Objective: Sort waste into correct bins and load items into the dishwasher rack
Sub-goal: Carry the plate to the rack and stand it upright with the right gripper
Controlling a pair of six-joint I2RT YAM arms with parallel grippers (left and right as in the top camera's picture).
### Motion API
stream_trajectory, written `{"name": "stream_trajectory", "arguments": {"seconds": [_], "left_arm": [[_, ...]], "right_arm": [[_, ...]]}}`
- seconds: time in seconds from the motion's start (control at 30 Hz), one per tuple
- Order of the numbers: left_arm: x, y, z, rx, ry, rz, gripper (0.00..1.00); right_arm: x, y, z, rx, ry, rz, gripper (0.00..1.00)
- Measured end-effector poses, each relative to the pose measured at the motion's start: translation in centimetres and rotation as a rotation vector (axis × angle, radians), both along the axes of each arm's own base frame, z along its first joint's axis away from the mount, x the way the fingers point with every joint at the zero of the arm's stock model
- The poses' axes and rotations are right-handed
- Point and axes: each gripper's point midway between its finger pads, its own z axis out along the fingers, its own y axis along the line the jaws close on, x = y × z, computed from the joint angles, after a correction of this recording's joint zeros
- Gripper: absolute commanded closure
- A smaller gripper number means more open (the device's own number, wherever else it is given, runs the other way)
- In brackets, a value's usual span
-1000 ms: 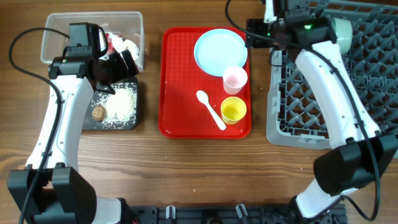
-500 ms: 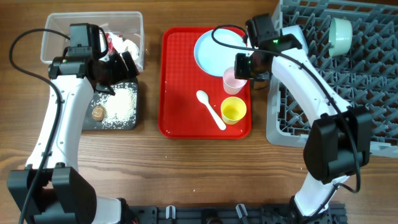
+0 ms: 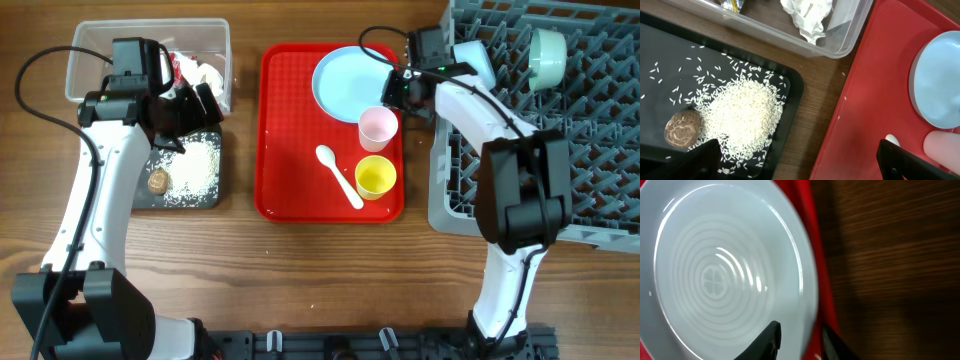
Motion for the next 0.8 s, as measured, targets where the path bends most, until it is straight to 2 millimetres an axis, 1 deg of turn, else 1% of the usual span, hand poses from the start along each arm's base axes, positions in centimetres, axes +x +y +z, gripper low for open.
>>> {"name": "stream_trajectory", "arguments": {"seconds": [0.13, 0.17, 0.27, 0.4, 0.53, 0.57, 0.6, 0.67, 0.7, 0.73, 0.77, 0.8], "left_arm": [[0.0, 0.0, 0.0, 0.000, -0.001, 0.000, 0.00], [0.0, 0.0, 0.0, 0.000, -0.001, 0.000, 0.00], [0.0, 0.0, 0.0, 0.000, -0.001, 0.000, 0.00], [0.0, 0.0, 0.0, 0.000, -0.001, 0.000, 0.00], [0.0, 0.0, 0.0, 0.000, -0.001, 0.001, 0.00], [0.0, 0.0, 0.0, 0.000, -0.001, 0.000, 0.00], [0.0, 0.0, 0.0, 0.000, -0.001, 0.000, 0.00], [0.0, 0.0, 0.0, 0.000, -0.001, 0.001, 0.00], [0.0, 0.0, 0.0, 0.000, -0.001, 0.000, 0.00], [0.0, 0.0, 0.0, 0.000, -0.001, 0.000, 0.00], [0.0, 0.0, 0.0, 0.000, -0.002, 0.000, 0.00], [0.0, 0.0, 0.0, 0.000, -0.001, 0.000, 0.00]], "right_arm": [[-0.1, 1.5, -0.3, 0.015, -0.002, -0.001, 0.73], [-0.3, 1.5, -1.4, 0.014, 0.023, -0.013, 0.76], [0.2, 1.3, -1.7, 0.009, 0.017, -0.048, 0.96], [1.3, 1.3, -1.5, 0.016, -0.028, -0.060, 0.96], [1.3, 1.4, -1.4, 0.002, -0.035, -0.033, 0.96], [1.6, 1.4, -0.9, -0.005, -0.044, -0.017, 0.96], [2.4, 1.4, 0.1, -0.014, -0.075, 0.005, 0.96], [2.9, 1.0, 1.5, -0.032, -0.112, 0.034, 0.96], [3.2, 0.6, 2.9, -0.042, -0.142, 0.044, 0.96], [3.5, 0.1, 5.8, -0.058, -0.206, 0.058, 0.96], [3.7, -0.4, 8.3, -0.074, -0.255, 0.062, 0.96], [3.7, -0.8, 10.2, -0.096, -0.294, 0.065, 0.96]]}}
